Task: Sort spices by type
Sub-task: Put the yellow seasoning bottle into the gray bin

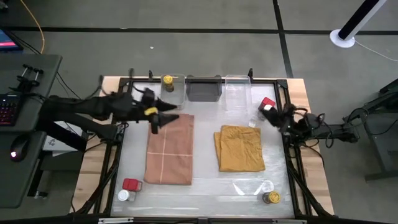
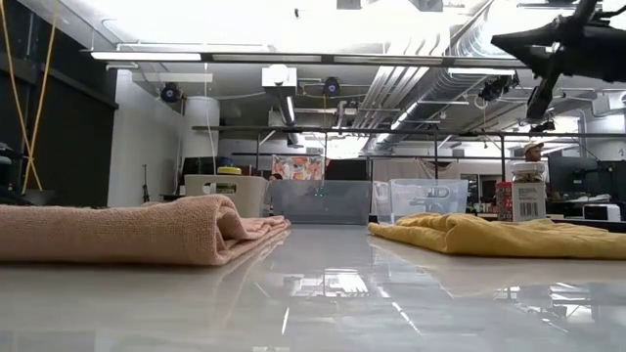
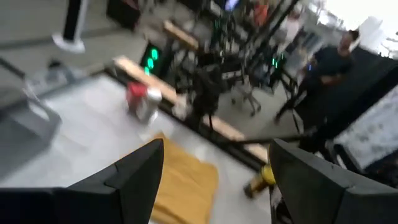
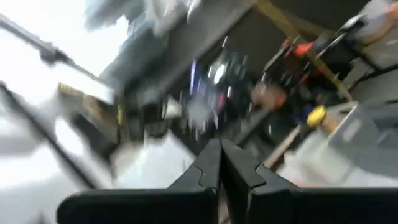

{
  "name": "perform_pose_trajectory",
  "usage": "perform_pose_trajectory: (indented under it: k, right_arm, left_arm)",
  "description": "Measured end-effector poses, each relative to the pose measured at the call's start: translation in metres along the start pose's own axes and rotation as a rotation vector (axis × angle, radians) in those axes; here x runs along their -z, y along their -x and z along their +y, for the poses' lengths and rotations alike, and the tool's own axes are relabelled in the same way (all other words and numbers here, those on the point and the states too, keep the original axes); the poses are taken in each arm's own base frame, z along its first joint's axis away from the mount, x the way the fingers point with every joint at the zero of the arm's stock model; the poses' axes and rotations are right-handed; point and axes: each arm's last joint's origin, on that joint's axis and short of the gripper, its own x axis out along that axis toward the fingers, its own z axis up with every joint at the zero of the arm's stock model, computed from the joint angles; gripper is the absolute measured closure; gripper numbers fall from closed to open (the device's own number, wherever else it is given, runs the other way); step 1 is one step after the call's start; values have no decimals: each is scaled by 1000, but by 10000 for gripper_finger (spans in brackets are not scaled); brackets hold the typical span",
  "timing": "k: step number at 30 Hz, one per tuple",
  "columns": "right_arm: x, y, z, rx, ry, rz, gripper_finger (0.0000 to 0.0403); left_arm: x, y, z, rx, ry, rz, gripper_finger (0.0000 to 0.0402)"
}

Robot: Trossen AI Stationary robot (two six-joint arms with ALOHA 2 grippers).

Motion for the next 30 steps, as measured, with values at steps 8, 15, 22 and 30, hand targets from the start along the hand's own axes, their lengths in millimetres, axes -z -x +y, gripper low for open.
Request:
perform_pose_trajectory:
  k: [8, 15, 22, 30]
  right_arm:
    - [-18, -27, 57, -248, -196, 251, 402]
    - [22, -88, 117, 118, -184, 1163, 402]
    - [81, -86, 161, 457, -268, 1882, 403]
    - [134, -44, 177, 820, -377, 2077, 403]
  left_arm:
    - [-20, 33, 10, -30, -84, -127, 124]
    - [-21, 44, 17, -63, -162, -109, 124]
    - [-19, 53, 20, -78, -222, -78, 124]
    - [-22, 66, 21, -52, -315, -94, 124]
